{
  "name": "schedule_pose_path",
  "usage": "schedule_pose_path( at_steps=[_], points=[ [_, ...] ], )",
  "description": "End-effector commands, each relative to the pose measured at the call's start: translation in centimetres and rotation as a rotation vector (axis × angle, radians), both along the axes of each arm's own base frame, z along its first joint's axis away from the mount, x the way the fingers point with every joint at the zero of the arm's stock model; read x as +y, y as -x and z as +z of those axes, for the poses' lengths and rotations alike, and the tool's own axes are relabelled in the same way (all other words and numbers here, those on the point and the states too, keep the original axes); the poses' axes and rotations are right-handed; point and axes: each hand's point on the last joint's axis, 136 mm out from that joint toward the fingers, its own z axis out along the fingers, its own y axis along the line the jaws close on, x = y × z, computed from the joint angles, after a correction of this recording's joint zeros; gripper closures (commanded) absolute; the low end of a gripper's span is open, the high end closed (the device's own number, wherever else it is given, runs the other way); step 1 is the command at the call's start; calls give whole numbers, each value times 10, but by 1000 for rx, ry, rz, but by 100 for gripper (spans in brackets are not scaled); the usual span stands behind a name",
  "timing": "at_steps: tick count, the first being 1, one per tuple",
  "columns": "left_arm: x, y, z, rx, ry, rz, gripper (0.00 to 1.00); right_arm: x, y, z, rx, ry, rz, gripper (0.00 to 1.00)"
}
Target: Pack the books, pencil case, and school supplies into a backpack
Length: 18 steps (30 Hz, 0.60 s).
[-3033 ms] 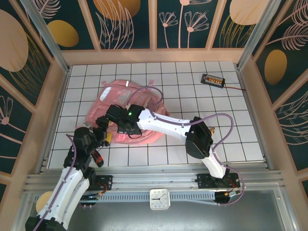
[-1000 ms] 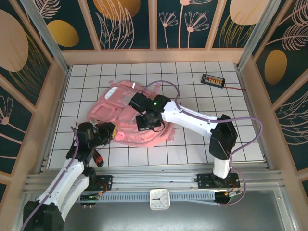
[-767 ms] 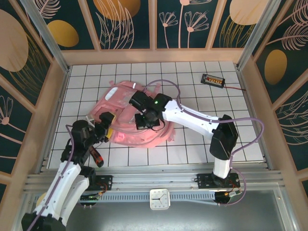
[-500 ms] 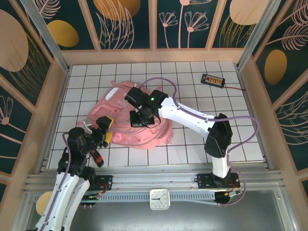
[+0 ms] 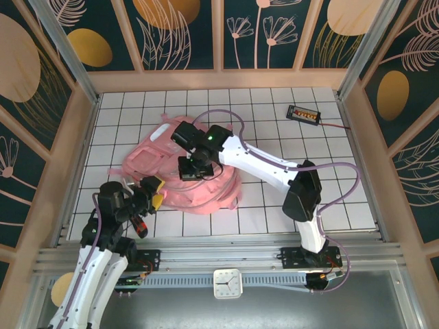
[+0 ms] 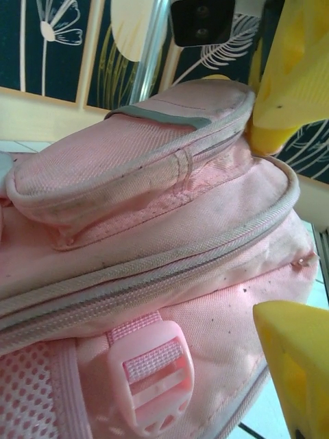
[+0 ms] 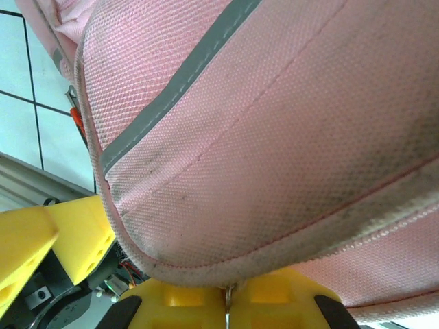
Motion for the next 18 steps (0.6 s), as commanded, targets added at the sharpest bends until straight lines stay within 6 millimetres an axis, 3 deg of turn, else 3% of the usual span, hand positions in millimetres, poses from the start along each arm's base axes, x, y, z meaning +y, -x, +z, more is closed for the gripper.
schedule_pose_path(
  at_steps=[1,8,12,14,18],
  points=[
    [-8,-5,4,-17,13,-39,43,21,-2,25,-26,-97,21,100],
    [-21,-15,-7,-11,26,-60,55,39,-2,30,-16,-131,22,100],
    [-19,-19,-9,-18,11,-40,88,48,2,27,-2,-129,40,100],
    [-16,-20,-10,-22,-9,-32,100,43,5,21,4,-98,55,100],
    [-14,-19,-18,-12,-25,-32,100,19,8,5,3,3,111,100]
  ],
)
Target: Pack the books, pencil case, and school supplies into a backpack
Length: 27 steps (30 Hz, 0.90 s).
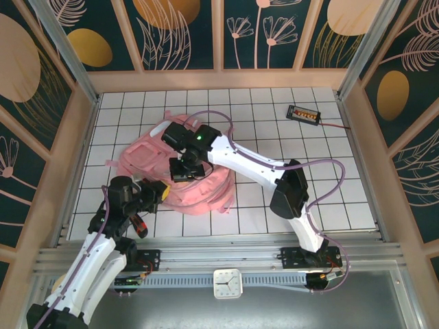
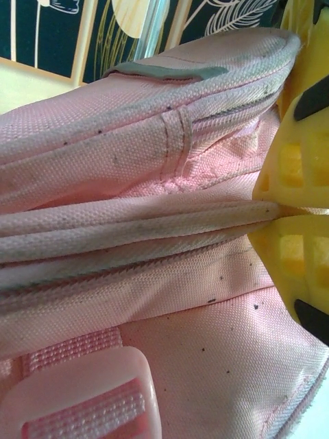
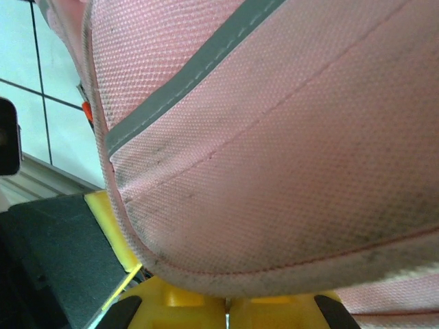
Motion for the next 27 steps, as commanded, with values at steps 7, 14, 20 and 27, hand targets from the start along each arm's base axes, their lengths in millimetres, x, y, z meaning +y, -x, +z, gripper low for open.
schedule_pose_path(
  at_steps=[7,14,20,27],
  points=[
    [26,-5,-4,-39,-144,-10,100,-58,-14,-1,-67,109,106,100],
    [53,-14,-6,-19,-304,-28,100,-96,-41,-8,-91,124,99,100],
    [78,-40,13,-59,-377,68,100,-114,-55,-11,-106,115,94,100],
    [89,-65,2,-31,-407,92,100,-146,-62,-12,-114,94,47,100]
  ],
)
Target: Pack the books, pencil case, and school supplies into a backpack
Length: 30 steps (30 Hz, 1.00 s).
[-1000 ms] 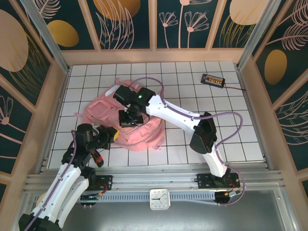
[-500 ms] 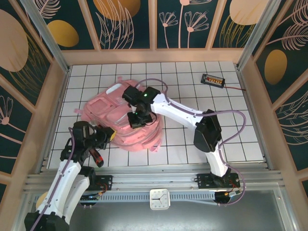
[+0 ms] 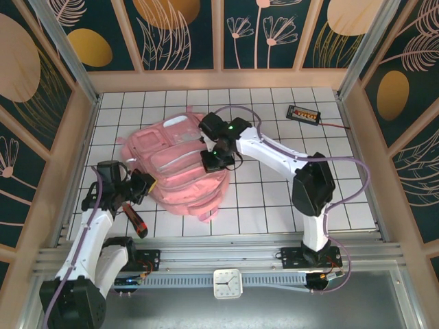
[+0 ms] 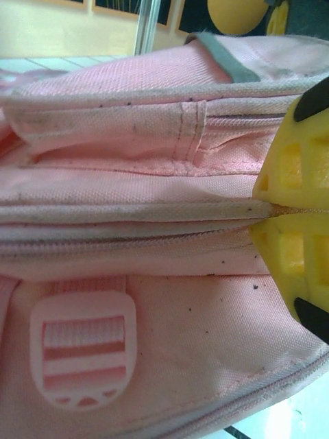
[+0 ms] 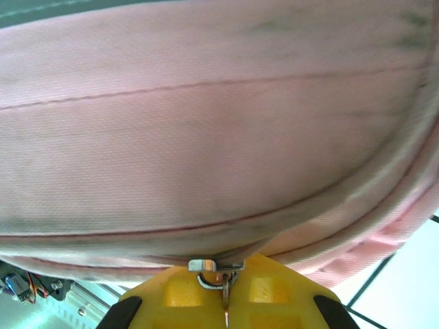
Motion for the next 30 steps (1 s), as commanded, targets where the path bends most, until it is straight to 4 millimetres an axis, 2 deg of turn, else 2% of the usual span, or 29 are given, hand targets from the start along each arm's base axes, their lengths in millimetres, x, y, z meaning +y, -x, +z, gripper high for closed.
schedule_pose_path(
  at_steps=[1,8,16,23,24,25,28,30],
  points=[
    [35,-41,14,-95,-145,110,100,-53,-4,19,-17,49,-69,100],
    [50,-104,39,-122,-255,87,100,-58,-1,21,-25,-16,-50,100],
    [77,-166,15,-62,-353,68,100,-75,6,15,-38,-8,-50,100],
    [88,-207,13,-59,-405,38,100,-92,5,8,-32,9,-48,100],
    [91,-214,20,-74,-417,37,100,-95,5,7,-32,18,-46,100],
    [93,-222,13,-60,-431,26,100,-100,4,6,-35,31,-48,100],
    [94,-237,14,-54,-443,-10,100,-105,1,3,-37,43,-45,100],
    [85,-238,12,-58,-397,-33,100,-98,1,6,-29,13,-36,100]
  ],
)
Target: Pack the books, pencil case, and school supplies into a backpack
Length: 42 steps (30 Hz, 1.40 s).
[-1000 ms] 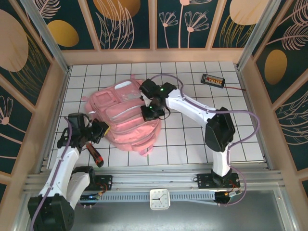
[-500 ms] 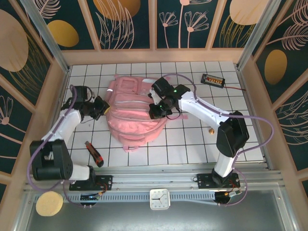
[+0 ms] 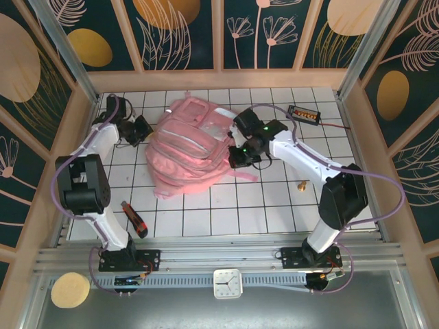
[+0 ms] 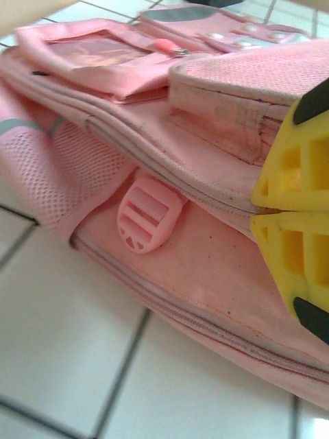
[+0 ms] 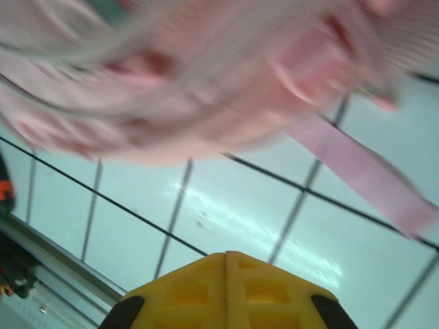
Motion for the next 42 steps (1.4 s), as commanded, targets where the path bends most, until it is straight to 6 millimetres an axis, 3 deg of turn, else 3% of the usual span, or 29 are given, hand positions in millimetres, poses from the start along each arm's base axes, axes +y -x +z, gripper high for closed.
schedule_pose_path(
  at_steps=[1,2,3,5,7,8,9,12,14,17,21,25,30,34,38,42],
  points=[
    [36,-18,11,-73,-73,81,98,-10,16,2,49,16,26,100],
    [34,-15,10,-78,-56,84,80,-3,16,6,54,-22,31,100],
    [32,-9,10,-80,-46,90,60,3,16,12,54,-64,32,94],
    [27,5,9,-85,-27,84,50,12,15,19,42,-122,43,86],
    [22,22,13,-90,-4,83,36,18,12,22,18,-149,59,69],
    [20,30,14,-92,4,83,23,21,10,23,3,-159,66,59],
    [18,40,14,-92,15,88,2,26,7,26,-25,-174,79,45],
    [11,68,25,-111,46,101,1,44,1,35,-165,-209,131,10],
    [6,89,22,-95,79,110,1,56,-3,39,-239,-245,166,1],
    [-7,114,24,-96,143,121,1,70,-12,40,-318,-268,205,1],
    [-40,135,21,-102,211,94,1,81,-24,41,-339,-288,203,1],
    [-64,141,13,-104,281,104,16,86,-28,29,-299,-274,205,4],
    [-68,161,-12,-26,261,126,19,82,-31,24,-273,-268,193,5],
    [-62,173,-18,-26,277,179,23,77,-33,24,-267,-278,180,7],
    [-67,175,-29,-15,308,184,34,78,-33,22,-256,-298,186,8],
    [-68,165,-34,-26,298,188,38,83,-31,23,-269,-317,224,9]
  ],
)
